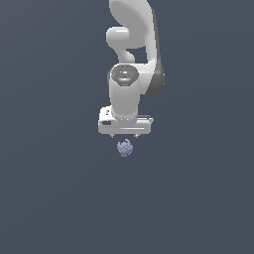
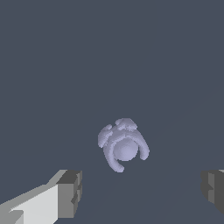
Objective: Pick up the object and move it to a goal position.
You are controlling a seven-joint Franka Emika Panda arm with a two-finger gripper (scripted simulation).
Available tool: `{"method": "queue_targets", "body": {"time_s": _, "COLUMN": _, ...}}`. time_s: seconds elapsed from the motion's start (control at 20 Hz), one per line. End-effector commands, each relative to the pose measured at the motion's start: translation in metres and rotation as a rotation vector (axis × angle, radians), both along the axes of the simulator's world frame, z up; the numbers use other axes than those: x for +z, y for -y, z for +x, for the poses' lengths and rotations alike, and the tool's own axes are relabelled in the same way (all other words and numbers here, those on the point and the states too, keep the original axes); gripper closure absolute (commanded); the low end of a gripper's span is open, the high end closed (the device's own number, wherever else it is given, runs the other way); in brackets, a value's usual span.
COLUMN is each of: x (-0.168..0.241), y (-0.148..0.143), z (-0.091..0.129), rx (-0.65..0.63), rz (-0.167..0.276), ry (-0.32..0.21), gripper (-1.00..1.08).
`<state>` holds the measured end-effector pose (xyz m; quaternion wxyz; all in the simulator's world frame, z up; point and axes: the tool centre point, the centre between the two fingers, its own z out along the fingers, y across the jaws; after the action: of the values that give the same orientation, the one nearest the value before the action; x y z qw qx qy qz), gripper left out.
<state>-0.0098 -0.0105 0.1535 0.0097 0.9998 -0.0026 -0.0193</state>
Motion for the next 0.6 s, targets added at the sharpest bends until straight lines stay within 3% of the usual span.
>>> {"method": "queue_targets", "body": {"time_s": 0.0, "x": 0.000, "y": 0.000, "z": 0.000, "rx": 0.000, "rz": 0.000, "ry": 0.000, "gripper": -0.92}}
{"method": "queue_targets", "body": {"time_s": 0.55, "x": 0.003, "y": -0.015, "z": 0.000, "rx": 0.054, "rz": 0.019, "ry": 0.002, "gripper": -0.92}}
